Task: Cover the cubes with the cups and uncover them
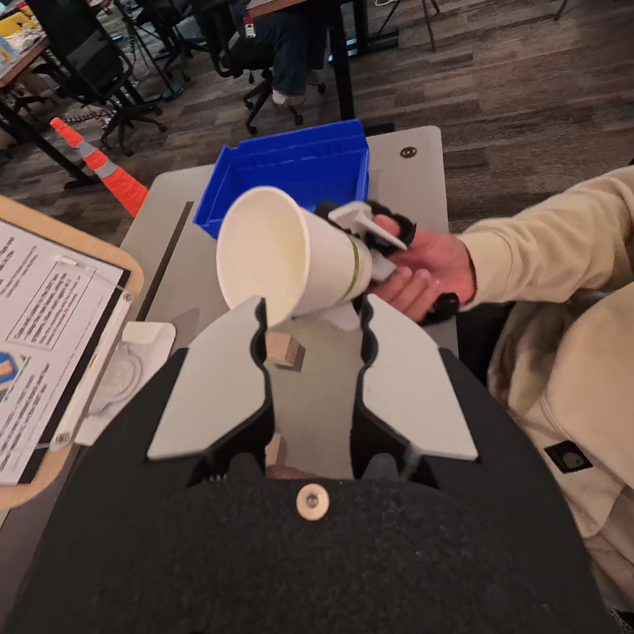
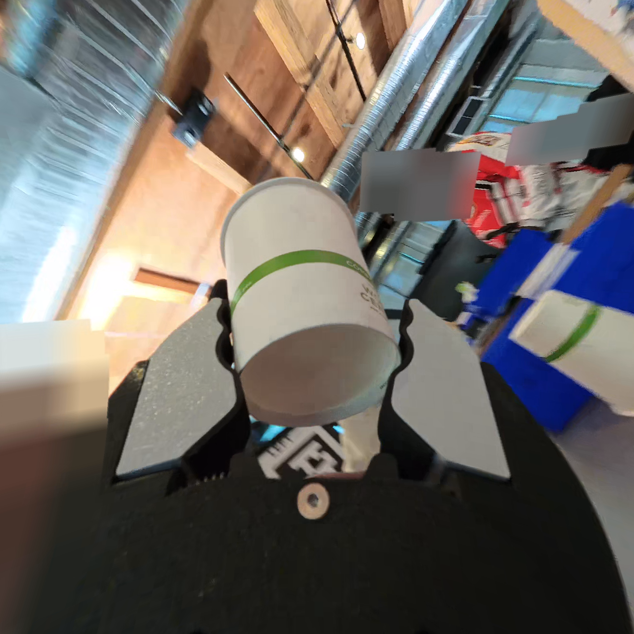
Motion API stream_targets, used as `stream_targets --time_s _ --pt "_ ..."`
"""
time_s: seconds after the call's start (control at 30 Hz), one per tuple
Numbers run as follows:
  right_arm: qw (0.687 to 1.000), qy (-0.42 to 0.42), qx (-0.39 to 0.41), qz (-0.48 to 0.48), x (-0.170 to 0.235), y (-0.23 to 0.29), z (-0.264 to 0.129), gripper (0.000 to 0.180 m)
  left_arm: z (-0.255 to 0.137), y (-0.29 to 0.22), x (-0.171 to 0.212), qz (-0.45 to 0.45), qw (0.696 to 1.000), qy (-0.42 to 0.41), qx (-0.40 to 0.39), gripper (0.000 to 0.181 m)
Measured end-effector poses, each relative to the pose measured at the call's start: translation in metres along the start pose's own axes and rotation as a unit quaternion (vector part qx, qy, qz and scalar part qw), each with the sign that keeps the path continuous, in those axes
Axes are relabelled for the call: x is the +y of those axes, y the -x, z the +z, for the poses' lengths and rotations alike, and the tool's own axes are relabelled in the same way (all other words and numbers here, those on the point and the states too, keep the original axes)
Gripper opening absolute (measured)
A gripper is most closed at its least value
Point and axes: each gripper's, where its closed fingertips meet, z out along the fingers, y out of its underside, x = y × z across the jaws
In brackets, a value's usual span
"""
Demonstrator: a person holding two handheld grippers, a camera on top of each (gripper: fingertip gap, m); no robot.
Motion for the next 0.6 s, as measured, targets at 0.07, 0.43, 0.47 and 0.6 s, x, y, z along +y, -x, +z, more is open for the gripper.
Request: stream_targets --time_s 0.07,0.43,0.47,0.6 --pt "0.994 0.039 0.062 -0.081 0.000 -0.006 -0.004 0.093 -0.013 -0.013 0.023 0.009 1.000 0.018 -0.011 0.065" --pt "0.825 0.306 0.235 -0.412 0.024 -0.022 -0.027 0.094 -0.038 -0.050 0.100 -0.037 0.989 0.104 0.094 0.080" --pt "0.813 0.321 0.235 -0.425 0.028 -0.023 -0.028 0.094 -0.036 -0.043 0.090 -0.042 0.988 0.100 0.106 0.080" --pt "0.770 0.380 0.232 -0.457 0.044 -0.025 -0.033 0.094 -0.010 -0.025 0.075 -0.021 0.977 0.165 0.133 0.080"
